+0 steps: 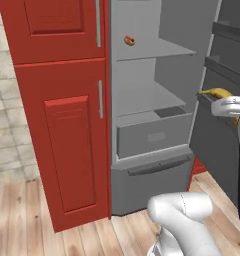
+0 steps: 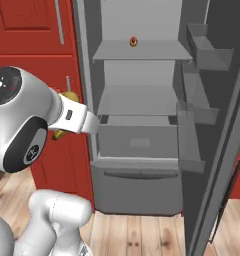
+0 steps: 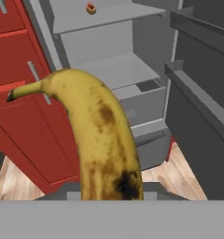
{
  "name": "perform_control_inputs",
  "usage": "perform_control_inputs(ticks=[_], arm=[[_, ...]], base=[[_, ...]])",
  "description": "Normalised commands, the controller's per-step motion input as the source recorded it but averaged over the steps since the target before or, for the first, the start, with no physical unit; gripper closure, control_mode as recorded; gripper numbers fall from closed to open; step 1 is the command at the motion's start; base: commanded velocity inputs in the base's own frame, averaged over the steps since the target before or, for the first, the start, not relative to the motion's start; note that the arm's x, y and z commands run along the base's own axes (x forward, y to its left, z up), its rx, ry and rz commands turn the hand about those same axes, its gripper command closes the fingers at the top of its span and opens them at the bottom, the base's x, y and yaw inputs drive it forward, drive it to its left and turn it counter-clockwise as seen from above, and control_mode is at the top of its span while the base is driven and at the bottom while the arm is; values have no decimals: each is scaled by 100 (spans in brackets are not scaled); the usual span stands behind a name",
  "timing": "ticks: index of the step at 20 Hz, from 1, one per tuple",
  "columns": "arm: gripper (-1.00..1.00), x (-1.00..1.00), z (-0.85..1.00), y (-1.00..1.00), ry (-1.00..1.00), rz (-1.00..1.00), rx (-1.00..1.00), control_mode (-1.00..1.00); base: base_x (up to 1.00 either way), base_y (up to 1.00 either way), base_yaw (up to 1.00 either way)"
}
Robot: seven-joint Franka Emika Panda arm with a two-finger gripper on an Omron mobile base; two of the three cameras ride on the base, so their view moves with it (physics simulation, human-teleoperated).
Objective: Pick up the kiwi and banana from the fridge and place one fruit on each plate on the dining counter.
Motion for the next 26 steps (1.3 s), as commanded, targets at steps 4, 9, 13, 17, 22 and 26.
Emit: perform_control_inputs(ticks=[4,9,13,17,22,26], arm=[[100,0,0,0,0,0,0,100],[100,0,0,0,0,0,0,100],[100,0,0,0,0,0,0,100],[100,0,0,0,0,0,0,100],[100,0,0,0,0,0,0,100],[100,0,0,0,0,0,0,100]], base=[[-100,35,-21],[-100,17,-19],[-100,0,-12],[-100,-1,-14],[-100,-19,-8],[-100,-44,-1]])
